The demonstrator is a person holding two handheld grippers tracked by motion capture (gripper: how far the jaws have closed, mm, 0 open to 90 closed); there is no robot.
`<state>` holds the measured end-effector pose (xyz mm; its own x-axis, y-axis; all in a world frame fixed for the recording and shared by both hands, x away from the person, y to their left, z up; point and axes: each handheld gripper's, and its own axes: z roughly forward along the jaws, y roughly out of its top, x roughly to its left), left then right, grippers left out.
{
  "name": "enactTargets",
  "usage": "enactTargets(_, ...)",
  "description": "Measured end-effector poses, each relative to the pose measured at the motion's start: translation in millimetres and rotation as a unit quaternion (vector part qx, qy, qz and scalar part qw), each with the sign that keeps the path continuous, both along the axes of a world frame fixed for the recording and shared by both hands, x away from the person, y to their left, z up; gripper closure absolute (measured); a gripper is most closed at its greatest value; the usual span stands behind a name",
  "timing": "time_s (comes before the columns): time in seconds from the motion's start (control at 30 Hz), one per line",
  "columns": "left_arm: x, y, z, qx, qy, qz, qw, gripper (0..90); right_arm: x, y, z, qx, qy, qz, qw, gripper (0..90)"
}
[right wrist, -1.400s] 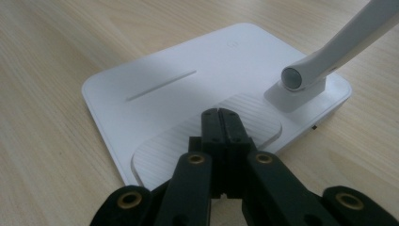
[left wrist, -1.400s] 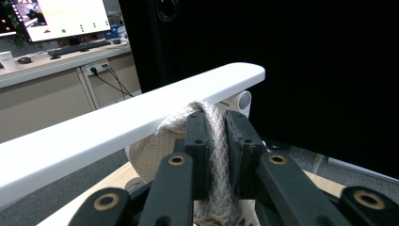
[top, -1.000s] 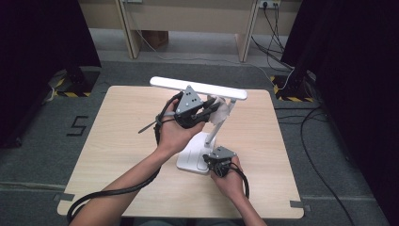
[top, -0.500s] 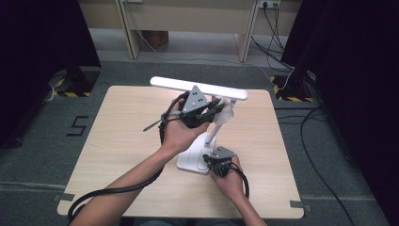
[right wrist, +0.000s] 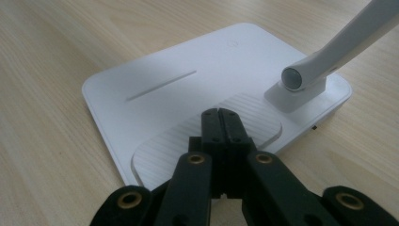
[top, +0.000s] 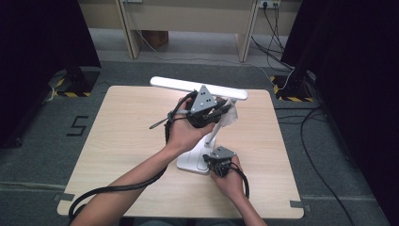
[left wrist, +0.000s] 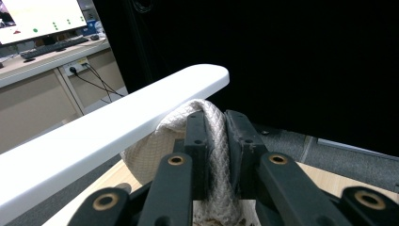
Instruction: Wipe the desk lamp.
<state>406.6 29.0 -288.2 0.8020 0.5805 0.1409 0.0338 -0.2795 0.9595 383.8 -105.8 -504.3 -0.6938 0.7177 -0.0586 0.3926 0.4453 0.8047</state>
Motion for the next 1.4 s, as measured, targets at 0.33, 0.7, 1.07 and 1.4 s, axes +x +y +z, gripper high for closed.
enactTargets(0.33, -0.7, -4.1, -2.1, 0.005, -0.004, -0.011, 0.9999, 79.5, 0.0, -0.1, 0.0, 0.000, -0.001, 0.000, 1.0000, 90.0)
enactTargets(0.7, 6.0, -7.8, -11.5, 0.018, 0.012, -0.024, 0.9995, 79.1, 0.0, -0.1, 0.0, -0.001, -0.002, 0.001, 1.0000, 90.0)
enactTargets(1.07, 8.6, -6.6, -17.8, 0.030, 0.011, -0.026, 0.9992, 78.8, 0.1, -0.1, -0.1, -0.001, -0.003, 0.001, 1.0000, 90.0)
enactTargets(1.4, 11.4, -4.0, -28.1, 0.051, 0.012, -0.025, 0.9983, 78.2, 0.1, -0.1, -0.1, -0.002, -0.004, 0.001, 1.0000, 90.0)
